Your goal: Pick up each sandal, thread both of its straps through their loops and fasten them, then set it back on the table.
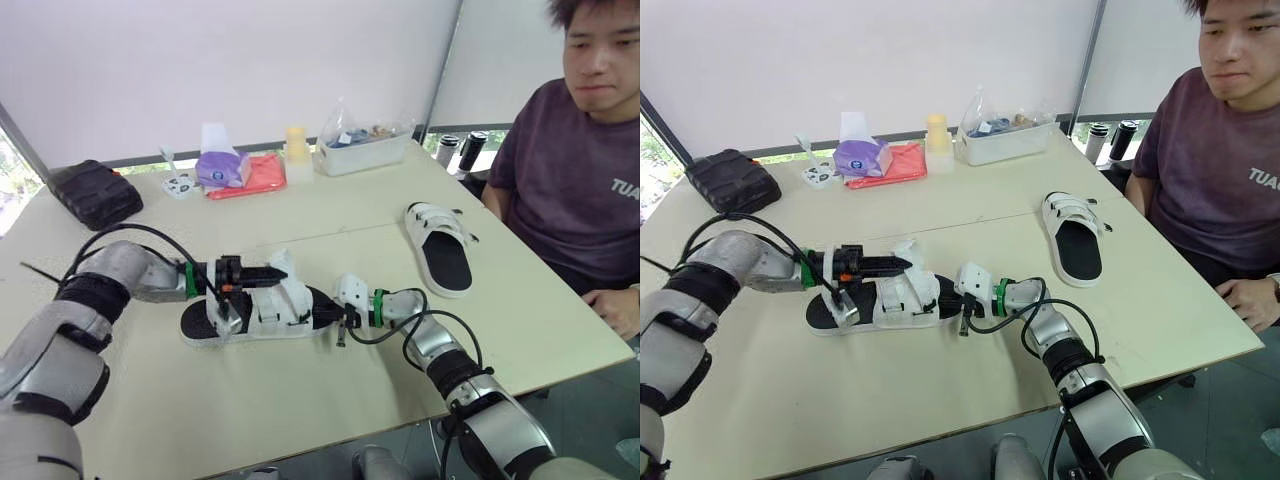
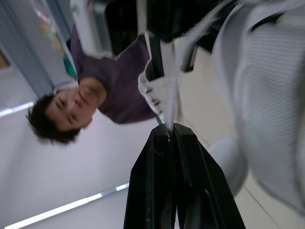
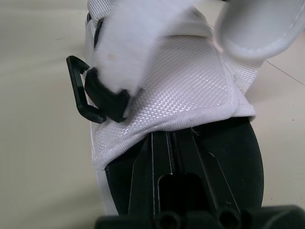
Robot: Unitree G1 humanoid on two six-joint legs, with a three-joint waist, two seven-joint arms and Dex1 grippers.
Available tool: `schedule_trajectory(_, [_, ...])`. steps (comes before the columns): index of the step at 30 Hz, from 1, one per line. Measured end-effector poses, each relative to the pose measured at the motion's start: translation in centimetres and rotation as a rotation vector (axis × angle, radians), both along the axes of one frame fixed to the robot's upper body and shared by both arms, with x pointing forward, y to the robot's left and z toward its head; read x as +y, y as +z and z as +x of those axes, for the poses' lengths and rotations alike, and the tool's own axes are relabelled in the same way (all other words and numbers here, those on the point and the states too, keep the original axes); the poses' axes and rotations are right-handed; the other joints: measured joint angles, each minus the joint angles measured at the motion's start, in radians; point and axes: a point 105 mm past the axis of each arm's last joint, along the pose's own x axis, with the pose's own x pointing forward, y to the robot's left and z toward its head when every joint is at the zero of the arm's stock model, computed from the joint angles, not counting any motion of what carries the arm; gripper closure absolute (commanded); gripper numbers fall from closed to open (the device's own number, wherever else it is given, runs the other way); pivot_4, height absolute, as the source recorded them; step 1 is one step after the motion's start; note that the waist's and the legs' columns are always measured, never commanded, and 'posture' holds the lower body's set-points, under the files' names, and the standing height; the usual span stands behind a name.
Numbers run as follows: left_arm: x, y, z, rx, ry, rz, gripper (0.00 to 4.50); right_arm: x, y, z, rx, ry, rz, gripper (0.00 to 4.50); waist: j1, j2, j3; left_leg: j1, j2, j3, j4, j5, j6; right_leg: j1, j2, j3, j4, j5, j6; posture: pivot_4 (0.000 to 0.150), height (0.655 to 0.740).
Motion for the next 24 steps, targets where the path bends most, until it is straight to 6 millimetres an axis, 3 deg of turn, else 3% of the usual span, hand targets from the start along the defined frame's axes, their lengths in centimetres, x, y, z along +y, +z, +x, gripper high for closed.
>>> schedule_trajectory(3, [-0.1, 0.6, 0.4, -0.007, -0.011, -0.044, 1.77, 0.0, 0.0, 0.0, 0.0, -0.001, 0.0, 4.5, 0.001, 0.0, 0.0, 0.0, 0.0, 0.0, 0.0, 0.0, 0.0, 0.0, 0.0, 0.0, 0.0, 0.0, 0.0, 0.15, 0.74])
schedule_trajectory(10, [2.2, 3.9, 2.8, 0.061, 0.225, -0.247, 1.77, 0.0, 0.0, 0.0, -0.004, 0.001, 0.001, 4.5, -0.001, 0.0, 0.0, 0.0, 0.0, 0.0, 0.0, 0.0, 0.0, 0.0, -0.001, -0.001, 0.0, 0.0, 0.0, 0.15, 0.74])
schedule_trajectory(13, [4.3, 4.7, 3.8, 0.264, 0.418, -0.388, 1.77, 0.0, 0.0, 0.0, -0.005, 0.0, 0.001, 4.5, 0.0, 0.0, 0.0, 0.0, 0.0, 0.0, 0.0, 0.0, 0.0, 0.0, -0.001, -0.002, 0.0, 0.0, 0.0, 0.15, 0.74])
schedule_trajectory(14, [5.5, 4.3, 4.4, 0.437, 0.546, -0.476, 1.77, -0.2, 0.0, 0.0, -0.01, 0.0, -0.001, 4.5, 0.004, -0.001, 0.0, -0.002, -0.001, 0.002, 0.001, 0.0, 0.0, 0.0, -0.001, -0.006, -0.001, 0.0, 0.0, 0.15, 0.74])
schedule_trajectory(16, [6.2, 4.0, 4.5, 0.621, 0.645, -0.595, 1.77, -0.2, -0.1, 0.0, -0.011, 0.0, -0.001, 4.5, 0.003, -0.003, -0.001, -0.002, -0.001, 0.002, 0.001, 0.0, 0.0, 0.001, -0.001, -0.007, -0.003, 0.0, 0.0, 0.15, 0.74])
schedule_trajectory(18, [5.5, 2.9, 4.7, 0.845, 0.675, -0.692, 1.77, -0.3, -0.2, 0.0, -0.007, -0.003, -0.002, 4.5, 0.003, -0.003, -0.002, 0.0, -0.001, 0.002, 0.001, 0.0, 0.0, 0.004, -0.002, -0.008, -0.003, 0.0, 0.001, 0.15, 0.74])
schedule_trajectory(21, [4.0, 1.4, 5.3, 1.173, 0.657, -0.692, 1.77, 0.0, -0.1, 0.0, -0.006, -0.006, 0.005, 4.5, -0.004, -0.005, -0.002, -0.001, -0.001, 0.0, 0.001, 0.0, 0.0, 0.003, -0.001, -0.01, -0.002, 0.0, 0.001, 0.15, 0.74])
schedule_trajectory(24, [3.7, 2.5, 6.1, 1.523, 0.572, -0.783, 1.77, 0.4, -0.1, -0.1, -0.003, -0.002, 0.014, 4.5, -0.017, -0.004, -0.002, -0.002, 0.0, -0.001, 0.001, 0.0, 0.001, 0.002, -0.001, -0.01, -0.001, -0.001, 0.001, 0.15, 0.74])
